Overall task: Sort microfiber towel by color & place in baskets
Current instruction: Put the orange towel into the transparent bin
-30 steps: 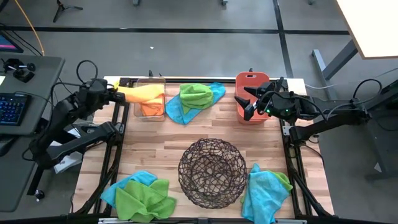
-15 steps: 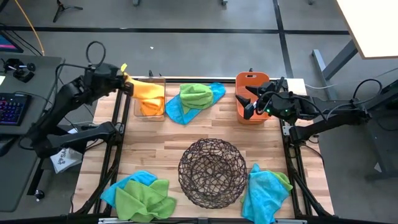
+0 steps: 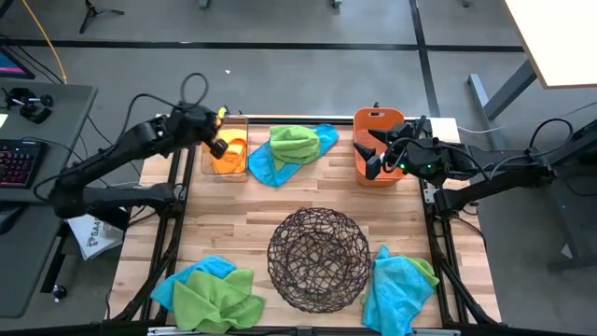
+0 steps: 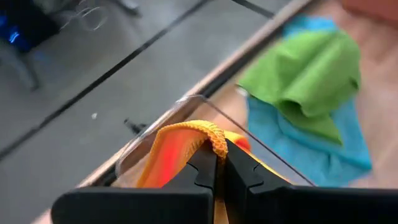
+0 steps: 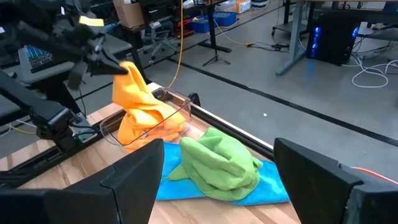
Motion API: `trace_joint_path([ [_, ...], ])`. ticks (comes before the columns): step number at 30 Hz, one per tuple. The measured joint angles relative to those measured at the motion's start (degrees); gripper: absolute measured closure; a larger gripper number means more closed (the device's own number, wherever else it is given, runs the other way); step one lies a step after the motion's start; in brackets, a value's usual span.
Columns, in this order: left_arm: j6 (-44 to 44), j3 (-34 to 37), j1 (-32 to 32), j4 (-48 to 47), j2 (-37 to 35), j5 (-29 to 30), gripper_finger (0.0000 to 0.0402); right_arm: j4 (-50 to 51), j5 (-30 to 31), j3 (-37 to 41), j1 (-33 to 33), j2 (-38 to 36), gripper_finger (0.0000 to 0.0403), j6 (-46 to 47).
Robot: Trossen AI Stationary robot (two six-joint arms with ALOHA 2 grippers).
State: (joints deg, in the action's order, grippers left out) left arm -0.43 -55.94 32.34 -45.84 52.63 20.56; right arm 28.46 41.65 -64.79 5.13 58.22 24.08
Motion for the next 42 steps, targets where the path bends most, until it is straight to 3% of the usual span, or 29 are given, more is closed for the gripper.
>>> trace_joint_path([
  [5, -10.0, 0.0, -1.6, 0.6, 6.8, -0.9, 0.0401, 0.4, 0.0, 0.0, 0.0, 0.0, 0.0105, -0.1],
  [14, -15.1, 0.0, -2.8, -2.7, 17.9, -8.4, 0.0401, 2.7, -0.2, 0.0, 0.0, 0.0, 0.0105, 2.1],
  [17, -17.5, 0.0, -1.4, -2.0, 20.1, -8.9, 0.0401, 2.7, -0.1, 0.0, 0.0, 0.0, 0.0105, 3.0],
  [22, -20.3, 0.0, 4.5, -2.7, 23.2, -16.2, 0.0401, 2.7, -0.1, 0.0, 0.0, 0.0, 0.0105, 3.1],
  [27, -23.1, 0.0, 8.1, -4.7, 27.6, -16.5, 0.0401, 2.7, -0.1, 0.0, 0.0, 0.0, 0.0105, 3.0],
  [35, -20.7, 0.0, 9.7, -5.3, 36.7, -16.4, 0.0399, 2.7, -0.1, 0.0, 0.0, 0.0, 0.0105, 3.1],
  [42, -21.1, -0.2, 9.7, -5.2, 41.6, -16.3, 0.0360, 3.3, -0.1, 0.0, 0.0, 0.0, 0.0105, 4.6],
])
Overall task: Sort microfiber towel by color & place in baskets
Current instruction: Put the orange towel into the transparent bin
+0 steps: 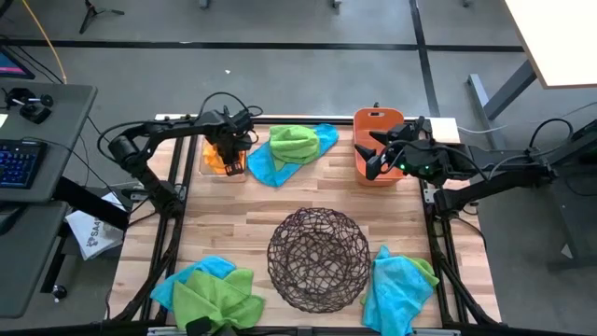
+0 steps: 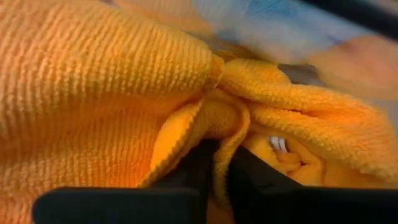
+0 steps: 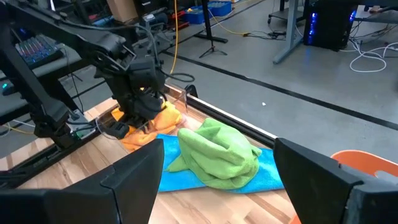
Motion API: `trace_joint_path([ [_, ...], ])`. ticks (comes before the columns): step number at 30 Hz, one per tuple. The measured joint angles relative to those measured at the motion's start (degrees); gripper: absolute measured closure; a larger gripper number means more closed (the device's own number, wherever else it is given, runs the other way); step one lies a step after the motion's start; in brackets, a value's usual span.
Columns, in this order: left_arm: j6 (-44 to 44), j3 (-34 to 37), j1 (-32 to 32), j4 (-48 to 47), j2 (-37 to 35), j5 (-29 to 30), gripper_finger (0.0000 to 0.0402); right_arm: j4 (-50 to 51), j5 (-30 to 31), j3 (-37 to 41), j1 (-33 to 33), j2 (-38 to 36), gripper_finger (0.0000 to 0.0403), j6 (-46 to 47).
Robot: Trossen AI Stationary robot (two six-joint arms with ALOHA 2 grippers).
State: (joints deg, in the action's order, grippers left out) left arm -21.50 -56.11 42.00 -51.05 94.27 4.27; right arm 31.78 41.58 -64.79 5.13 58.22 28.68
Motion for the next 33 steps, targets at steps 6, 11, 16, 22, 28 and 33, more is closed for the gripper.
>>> trace_joint_path([
  [6, -1.1, -0.1, 0.0, 0.0, 0.4, -0.2, 0.0294, 1.1, 0.0, 0.0, 0.0, 0.0, 0.0105, 1.3],
  [11, -0.5, -1.9, 0.0, -3.0, 0.7, 1.1, 0.0238, 1.6, 0.0, 0.0, 0.0, 0.0, 0.0105, 1.5],
  [16, 0.3, -7.0, 0.0, -8.0, 0.7, 1.6, 0.0201, 1.7, -0.7, 0.0, 0.0, 0.0, 0.0105, 1.6],
  [22, 1.6, -15.5, 0.0, -15.0, 0.7, 1.1, 0.0188, 1.6, -1.6, 0.0, 0.0, 0.0, 0.0105, 1.5],
  [28, 3.2, -24.4, 0.0, -21.2, 0.6, 0.9, 0.0188, 1.6, -1.7, 0.0, 0.0, 0.0, 0.0105, 1.3],
  [33, 5.8, -30.9, 0.0, -25.9, 0.6, 0.9, 0.0188, 1.7, -2.8, 0.0, 0.0, 0.0, 0.0105, 1.0],
])
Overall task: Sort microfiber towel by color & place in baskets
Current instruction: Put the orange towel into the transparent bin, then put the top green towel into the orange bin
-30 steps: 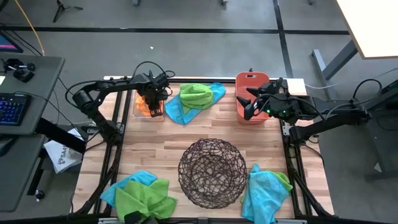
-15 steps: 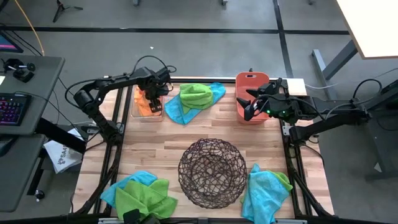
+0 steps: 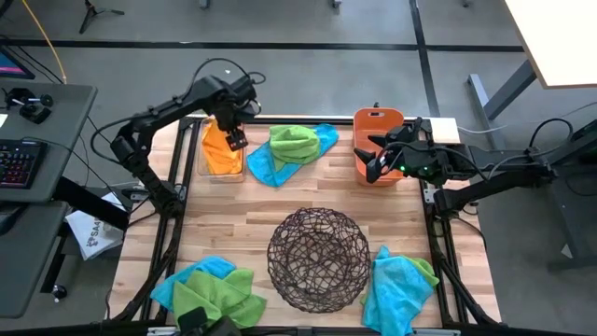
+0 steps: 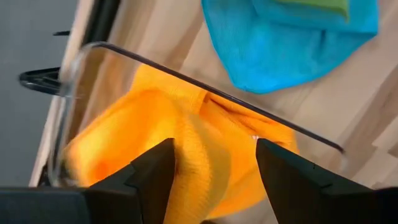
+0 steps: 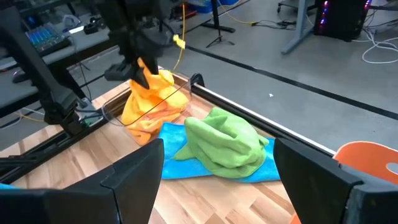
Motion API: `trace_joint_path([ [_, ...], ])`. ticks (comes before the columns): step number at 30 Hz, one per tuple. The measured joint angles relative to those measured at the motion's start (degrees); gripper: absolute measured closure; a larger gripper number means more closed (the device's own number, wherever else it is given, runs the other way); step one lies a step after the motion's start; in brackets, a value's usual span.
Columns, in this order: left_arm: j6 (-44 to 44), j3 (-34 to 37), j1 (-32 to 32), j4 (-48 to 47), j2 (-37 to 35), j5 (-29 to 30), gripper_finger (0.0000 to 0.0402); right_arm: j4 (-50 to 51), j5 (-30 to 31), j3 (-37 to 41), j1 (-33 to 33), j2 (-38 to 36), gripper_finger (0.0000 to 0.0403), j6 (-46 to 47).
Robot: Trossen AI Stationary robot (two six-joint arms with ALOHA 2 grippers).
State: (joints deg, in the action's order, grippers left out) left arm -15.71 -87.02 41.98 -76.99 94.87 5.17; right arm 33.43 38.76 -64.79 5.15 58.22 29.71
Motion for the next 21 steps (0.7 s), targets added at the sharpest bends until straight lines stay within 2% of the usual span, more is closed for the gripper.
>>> trace_joint_path([
  [10, 5.4, -7.5, 0.0, -4.2, -1.1, -1.5, 0.0188, 0.7, 0.0, 0.0, 0.0, 0.0, 0.0105, -0.1],
  [15, 9.3, -7.6, 0.0, -1.9, -4.6, -8.0, 0.0188, 1.7, 0.0, 0.0, 0.0, 0.0, 0.0105, -0.1],
  [21, 15.6, -7.6, -0.6, 4.0, -11.8, -18.9, 0.0188, 1.7, -0.3, 0.0, 0.0, 0.0, 0.0105, 1.9],
])
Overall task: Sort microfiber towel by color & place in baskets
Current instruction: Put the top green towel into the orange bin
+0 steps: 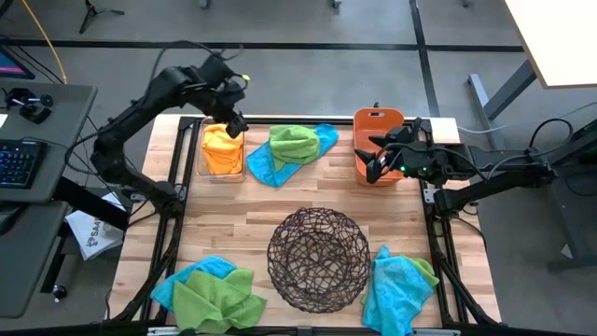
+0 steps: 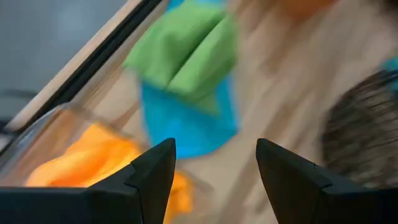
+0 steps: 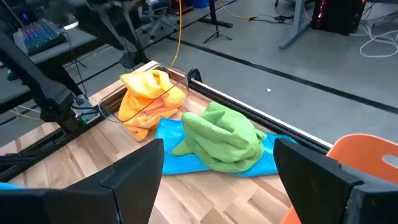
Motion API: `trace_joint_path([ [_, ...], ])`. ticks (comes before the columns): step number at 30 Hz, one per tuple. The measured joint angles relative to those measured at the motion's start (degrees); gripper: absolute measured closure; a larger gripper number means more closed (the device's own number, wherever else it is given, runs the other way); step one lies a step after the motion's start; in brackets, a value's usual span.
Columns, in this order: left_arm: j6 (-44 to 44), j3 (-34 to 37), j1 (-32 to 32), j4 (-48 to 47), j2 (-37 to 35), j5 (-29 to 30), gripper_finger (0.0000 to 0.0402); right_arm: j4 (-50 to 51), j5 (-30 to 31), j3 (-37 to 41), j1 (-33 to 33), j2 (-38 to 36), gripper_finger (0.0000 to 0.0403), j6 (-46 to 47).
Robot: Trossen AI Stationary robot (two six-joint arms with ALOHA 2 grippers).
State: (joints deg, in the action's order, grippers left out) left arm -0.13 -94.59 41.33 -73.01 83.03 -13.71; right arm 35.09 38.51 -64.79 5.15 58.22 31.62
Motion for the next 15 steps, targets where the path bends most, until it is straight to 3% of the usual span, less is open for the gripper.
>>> trace_joint_path([
  [4, 0.6, 0.0, -3.4, 3.4, -5.7, -6.0, 0.0188, -0.1, -2.6, 0.0, 0.0, 0.5, 0.0105, 2.5],
  [11, 5.1, 0.2, -13.5, 6.4, -13.6, -6.1, 0.0188, -2.8, -4.0, 0.0, -0.7, 5.8, 0.0105, 4.1],
  [15, 9.3, 5.8, -19.7, 16.5, -18.9, -4.1, 0.0188, -9.5, -10.3, 0.0, -3.2, 10.6, 0.0105, 0.2],
])
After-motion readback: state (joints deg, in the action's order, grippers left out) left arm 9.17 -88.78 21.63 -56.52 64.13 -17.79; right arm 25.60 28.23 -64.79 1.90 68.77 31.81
